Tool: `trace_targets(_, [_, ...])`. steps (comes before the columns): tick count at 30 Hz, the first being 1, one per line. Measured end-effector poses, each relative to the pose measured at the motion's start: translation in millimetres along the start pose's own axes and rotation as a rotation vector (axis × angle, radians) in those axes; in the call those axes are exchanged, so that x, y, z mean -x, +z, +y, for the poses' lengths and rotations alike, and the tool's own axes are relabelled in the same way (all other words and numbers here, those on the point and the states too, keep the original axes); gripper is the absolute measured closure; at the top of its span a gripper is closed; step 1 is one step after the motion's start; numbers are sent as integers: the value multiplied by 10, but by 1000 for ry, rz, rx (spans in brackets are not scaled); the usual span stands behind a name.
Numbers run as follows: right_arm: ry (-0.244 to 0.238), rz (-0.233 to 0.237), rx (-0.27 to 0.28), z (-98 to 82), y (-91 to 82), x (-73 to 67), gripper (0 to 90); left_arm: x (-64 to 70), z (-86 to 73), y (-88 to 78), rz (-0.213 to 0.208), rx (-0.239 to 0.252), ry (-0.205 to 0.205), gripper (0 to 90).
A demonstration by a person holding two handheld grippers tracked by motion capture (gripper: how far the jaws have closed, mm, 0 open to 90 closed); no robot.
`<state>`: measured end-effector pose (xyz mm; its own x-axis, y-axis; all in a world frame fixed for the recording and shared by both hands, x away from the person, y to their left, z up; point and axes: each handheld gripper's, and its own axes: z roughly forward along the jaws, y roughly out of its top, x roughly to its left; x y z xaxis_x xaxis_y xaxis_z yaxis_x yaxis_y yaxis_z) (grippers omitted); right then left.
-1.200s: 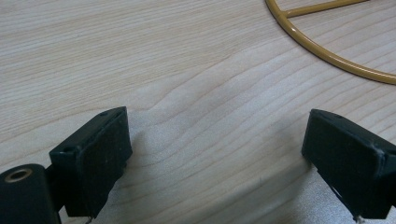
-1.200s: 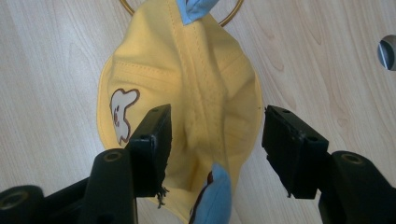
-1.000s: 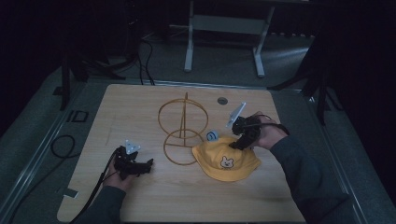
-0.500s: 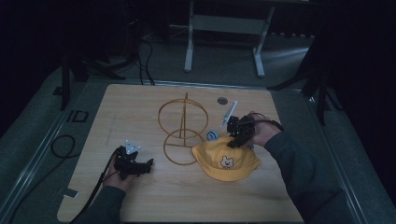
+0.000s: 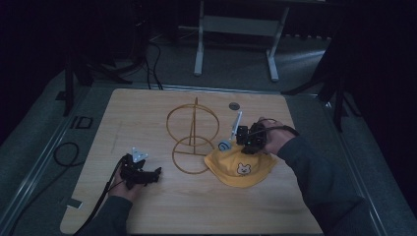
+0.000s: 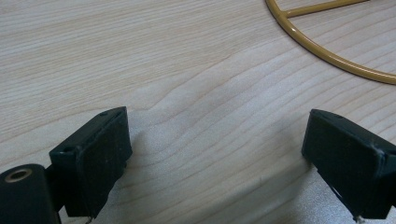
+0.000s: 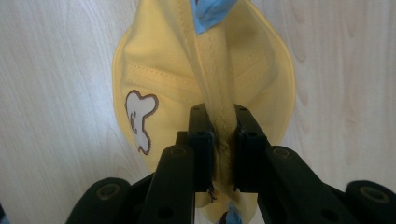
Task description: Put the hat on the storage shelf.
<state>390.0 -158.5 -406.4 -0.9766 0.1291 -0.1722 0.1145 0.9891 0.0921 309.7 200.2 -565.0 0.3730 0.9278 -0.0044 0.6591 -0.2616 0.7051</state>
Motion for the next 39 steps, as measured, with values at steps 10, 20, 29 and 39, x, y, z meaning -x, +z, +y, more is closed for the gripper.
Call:
trace_targets(10, [-57, -81, -11, -75, -150, -56, 800, 0, 0, 0, 0, 0, 0, 83])
trace_targets(20, [-80, -126, -23, -141, -291, -68, 800, 0, 1, -1, -1, -2, 0, 83])
trace_targets(29, [-71, -155, 8, -205, -477, -22, 800, 0, 1, -1, -1, -2, 0, 83])
trace_targets(39, [-65, -160, 50, -253, -622, 45, 800, 0, 1, -2, -1, -2, 0, 83])
